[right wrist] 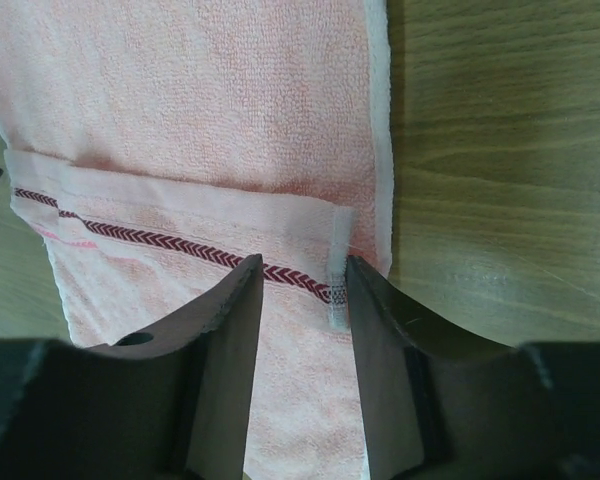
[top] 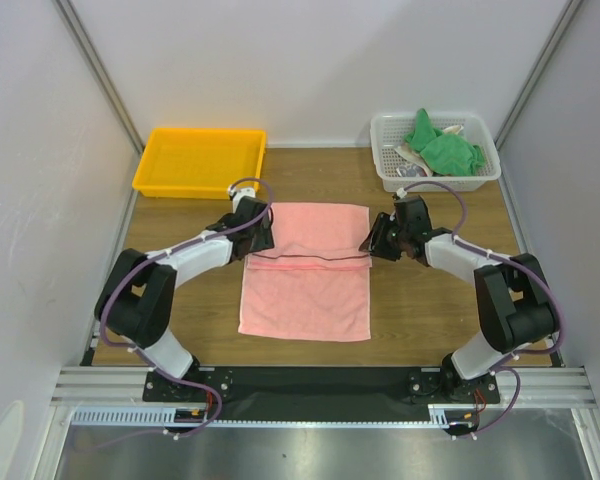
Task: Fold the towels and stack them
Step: Fold the towel
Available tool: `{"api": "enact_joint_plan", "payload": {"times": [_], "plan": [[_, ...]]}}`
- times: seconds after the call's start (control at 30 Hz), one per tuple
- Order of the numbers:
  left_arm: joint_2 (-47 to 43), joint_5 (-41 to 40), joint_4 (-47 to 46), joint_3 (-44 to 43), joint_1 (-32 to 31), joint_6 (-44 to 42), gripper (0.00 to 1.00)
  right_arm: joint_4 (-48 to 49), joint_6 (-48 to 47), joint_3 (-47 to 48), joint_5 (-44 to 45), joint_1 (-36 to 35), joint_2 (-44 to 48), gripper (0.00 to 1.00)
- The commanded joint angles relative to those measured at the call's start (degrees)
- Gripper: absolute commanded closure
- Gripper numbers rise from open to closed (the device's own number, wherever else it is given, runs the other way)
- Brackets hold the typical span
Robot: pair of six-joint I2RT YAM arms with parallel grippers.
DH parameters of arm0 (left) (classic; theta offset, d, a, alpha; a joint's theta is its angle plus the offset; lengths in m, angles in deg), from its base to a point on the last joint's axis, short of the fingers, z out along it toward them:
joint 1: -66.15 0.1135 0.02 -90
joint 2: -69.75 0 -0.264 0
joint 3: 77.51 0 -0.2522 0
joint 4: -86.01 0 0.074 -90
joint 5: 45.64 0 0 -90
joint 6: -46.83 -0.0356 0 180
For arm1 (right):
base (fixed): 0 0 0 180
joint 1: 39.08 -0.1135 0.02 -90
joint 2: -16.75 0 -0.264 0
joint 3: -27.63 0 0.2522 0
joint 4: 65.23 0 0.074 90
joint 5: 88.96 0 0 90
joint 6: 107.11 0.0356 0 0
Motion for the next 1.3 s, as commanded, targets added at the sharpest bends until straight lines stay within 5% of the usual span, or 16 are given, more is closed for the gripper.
{"api": "enact_joint_plan", "payload": {"times": [0.0, 0.4, 0.73, 0.97, 1.07, 1.27], "plan": [[2.12, 2.47, -4.62, -2.49, 0.09, 0.48, 0.32, 3.06, 0.76, 1.68, -0.14, -0.44, -0.68, 0.57], [5.73, 2.56, -4.63, -3.46, 0.26, 0.04, 0.41, 2.62, 0.15, 2.03, -0.58, -0.53, -1.74, 0.63], [4.5, 0.28, -4.45, -1.09, 0.26, -0.49, 0.33, 2.97, 0.15, 1.41, -1.02, -0.44, -1.92, 0.66], [5.38, 2.74, -6.21, -0.83, 0.26, -0.23, 0.39, 3.14, 0.24, 1.5, -1.29, -0.53, -1.83, 0.67], [5.47, 2.48, -6.38, -0.56, 0.26, -0.23, 0.47, 3.14, 0.32, 1.15, -1.02, -0.53, -1.48, 0.71], [3.62, 0.46, -6.21, 0.14, 0.26, -0.23, 0.8, 2.97, 0.15, 1.5, -1.2, -0.53, -1.39, 0.78]]}}
